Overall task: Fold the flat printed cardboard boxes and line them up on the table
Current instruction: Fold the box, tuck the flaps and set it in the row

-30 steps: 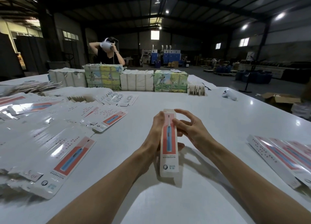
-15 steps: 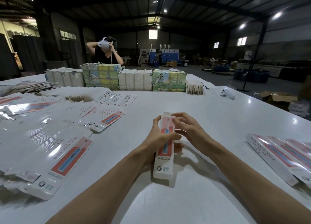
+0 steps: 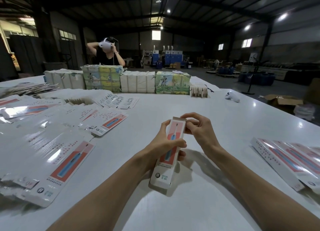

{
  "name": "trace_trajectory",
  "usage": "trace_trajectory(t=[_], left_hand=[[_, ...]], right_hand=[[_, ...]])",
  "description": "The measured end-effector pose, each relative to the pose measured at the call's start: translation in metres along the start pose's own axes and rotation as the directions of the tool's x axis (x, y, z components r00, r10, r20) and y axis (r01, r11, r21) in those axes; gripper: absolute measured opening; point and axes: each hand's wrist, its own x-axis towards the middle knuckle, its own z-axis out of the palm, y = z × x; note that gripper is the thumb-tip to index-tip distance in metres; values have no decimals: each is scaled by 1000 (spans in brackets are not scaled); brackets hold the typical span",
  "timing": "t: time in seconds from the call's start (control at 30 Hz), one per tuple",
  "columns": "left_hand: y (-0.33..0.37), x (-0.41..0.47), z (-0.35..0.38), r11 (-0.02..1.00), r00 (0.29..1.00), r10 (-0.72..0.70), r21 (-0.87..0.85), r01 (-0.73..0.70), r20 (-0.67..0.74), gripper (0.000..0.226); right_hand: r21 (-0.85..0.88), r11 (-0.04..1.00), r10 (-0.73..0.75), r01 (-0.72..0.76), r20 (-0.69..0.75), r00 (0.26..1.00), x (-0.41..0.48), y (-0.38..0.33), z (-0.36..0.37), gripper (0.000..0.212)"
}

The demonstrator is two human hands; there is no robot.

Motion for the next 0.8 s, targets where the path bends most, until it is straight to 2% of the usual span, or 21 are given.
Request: trace_trajectory(t=[0.1, 0.27, 0.4, 0.57, 0.8], left_hand=[[-1, 1, -1, 999, 1000, -8, 38, 8, -20, 94], [-6, 6, 0, 992, 1000, 7, 129, -7, -3, 87], [-6, 6, 0, 994, 1000, 17, 106, -19, 18, 87], [-3, 4, 2, 988, 999, 45, 149, -48, 22, 89], [-5, 7, 1, 992, 998, 58, 114, -59, 12, 103]], right_hand=[[48, 998, 31, -33, 35, 999, 1, -3, -2, 23], [178, 964, 197, -198, 24, 980, 6, -8, -3, 22], [255, 917, 302, -306, 57, 952, 8, -11, -10, 14], [278, 901, 326, -333, 74, 943, 10, -15, -15, 11], [291, 905, 305, -310, 63, 950, 9, -10, -15, 11]])
